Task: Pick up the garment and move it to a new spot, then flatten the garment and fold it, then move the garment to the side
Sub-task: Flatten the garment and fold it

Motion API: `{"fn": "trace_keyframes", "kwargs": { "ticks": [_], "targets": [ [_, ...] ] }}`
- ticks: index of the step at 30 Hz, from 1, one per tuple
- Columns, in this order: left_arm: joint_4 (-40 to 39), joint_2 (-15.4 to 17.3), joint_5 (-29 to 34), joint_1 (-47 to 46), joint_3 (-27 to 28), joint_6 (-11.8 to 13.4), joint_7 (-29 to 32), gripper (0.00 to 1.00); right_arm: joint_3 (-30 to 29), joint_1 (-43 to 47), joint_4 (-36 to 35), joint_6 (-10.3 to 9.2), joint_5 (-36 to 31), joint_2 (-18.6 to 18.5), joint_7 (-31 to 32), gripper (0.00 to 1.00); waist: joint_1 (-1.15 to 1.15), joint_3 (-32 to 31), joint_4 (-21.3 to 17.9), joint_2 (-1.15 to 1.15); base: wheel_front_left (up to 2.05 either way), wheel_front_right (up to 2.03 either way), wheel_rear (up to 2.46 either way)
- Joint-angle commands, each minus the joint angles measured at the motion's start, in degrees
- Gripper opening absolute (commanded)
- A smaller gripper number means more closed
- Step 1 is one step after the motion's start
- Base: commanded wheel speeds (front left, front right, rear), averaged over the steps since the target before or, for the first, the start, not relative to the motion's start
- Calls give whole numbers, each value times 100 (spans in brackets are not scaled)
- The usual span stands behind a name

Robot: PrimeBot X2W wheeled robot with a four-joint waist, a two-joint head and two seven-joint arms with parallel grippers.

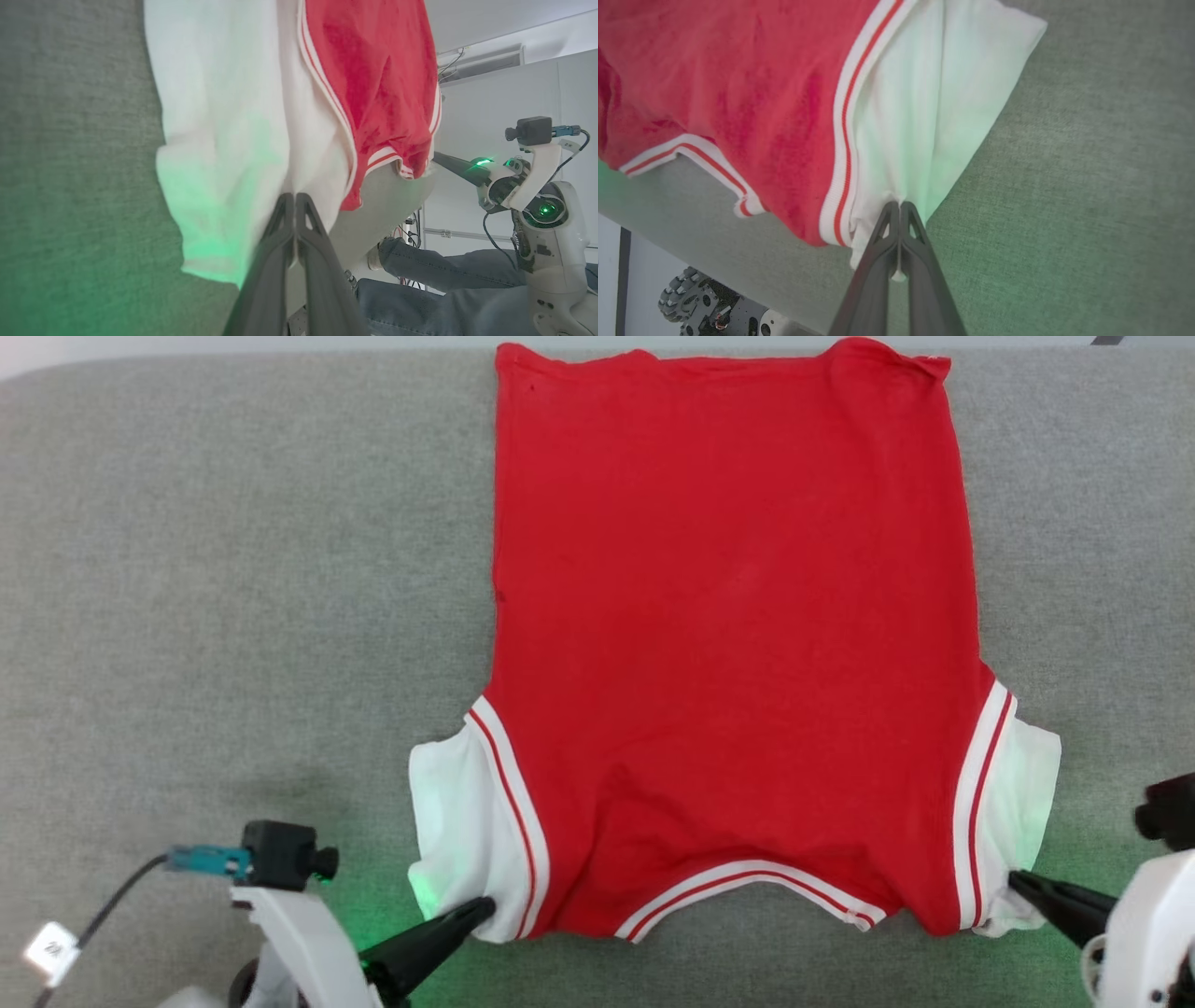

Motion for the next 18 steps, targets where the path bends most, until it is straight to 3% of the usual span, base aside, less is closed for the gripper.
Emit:
{"fn": "trace_keyframes", "kwargs": {
  "ticks": [1, 6, 7, 9, 11, 12, 13, 18],
  "targets": [
    [276, -140, 117, -135, -71, -51, 0, 0, 223, -129, 242, 2, -56, -3, -164, 0, 0, 28, -11, 0, 0, 0, 0],
    [938, -504, 230, -362, -105, -154, -140, 0, 708, -406, 745, 2, -247, -41, -783, 0, 0, 105, -6, 0, 0, 0, 0],
    [1069, -554, 272, -397, -107, -164, -179, 0, 790, -461, 825, 1, -310, -63, -918, 9, 0, 118, -16, 0, 0, 0, 0],
    [1308, -653, 274, -428, -89, -162, -268, 0, 996, -555, 972, -2, -450, -130, -1134, 17, 0, 137, -41, 0, 0, 0, 0],
    [1460, -757, 268, -468, -82, -183, -323, 0, 1123, -639, 1096, -3, -559, -148, -1371, 41, 0, 143, -60, 0, 0, 0, 0],
    [1507, -797, 244, -479, -79, -207, -344, 0, 1189, -688, 1147, -4, -628, -179, -1478, 89, 0, 145, -68, 0, 0, 0, 0],
    [1538, -822, 237, -485, -76, -219, -367, 0, 1220, -732, 1176, -4, -676, -211, -1576, 100, 0, 151, -79, 0, 0, 0, 0],
    [1552, -866, 326, -492, -80, -260, -445, 0, 985, -722, 1038, -2, -815, -289, -1870, 100, 0, 189, -89, 0, 0, 0, 0]
  ]
}}
